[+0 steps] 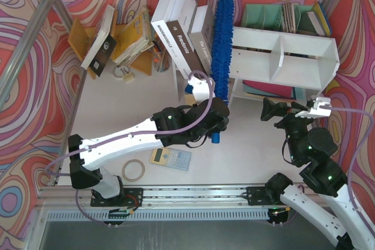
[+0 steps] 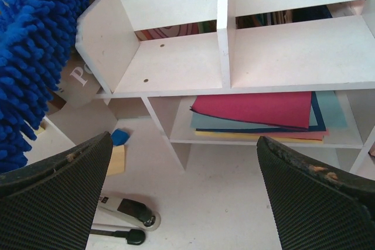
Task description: Dust the bookshelf with a duster
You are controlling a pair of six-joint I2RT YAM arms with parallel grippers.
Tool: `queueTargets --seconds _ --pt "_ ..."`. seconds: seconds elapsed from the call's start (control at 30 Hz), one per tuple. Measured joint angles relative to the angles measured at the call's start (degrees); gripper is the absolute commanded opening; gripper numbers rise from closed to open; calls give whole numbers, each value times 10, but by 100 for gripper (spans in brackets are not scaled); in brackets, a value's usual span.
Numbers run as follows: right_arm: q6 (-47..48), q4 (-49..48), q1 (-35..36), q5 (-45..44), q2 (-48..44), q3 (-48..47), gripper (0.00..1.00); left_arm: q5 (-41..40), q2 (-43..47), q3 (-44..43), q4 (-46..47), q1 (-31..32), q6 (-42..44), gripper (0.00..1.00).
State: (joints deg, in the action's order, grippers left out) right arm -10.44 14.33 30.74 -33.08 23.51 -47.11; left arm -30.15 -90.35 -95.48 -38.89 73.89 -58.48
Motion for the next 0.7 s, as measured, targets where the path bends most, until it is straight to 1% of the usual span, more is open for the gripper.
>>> queueTargets --seconds 0.43,0.7 --pt "2 -1 0 0 -6 0 99 -25 40 -4 -4 0 16 0" --pt "2 -1 0 -1 -6 0 99 -2 28 -2 -2 -10 17 0"
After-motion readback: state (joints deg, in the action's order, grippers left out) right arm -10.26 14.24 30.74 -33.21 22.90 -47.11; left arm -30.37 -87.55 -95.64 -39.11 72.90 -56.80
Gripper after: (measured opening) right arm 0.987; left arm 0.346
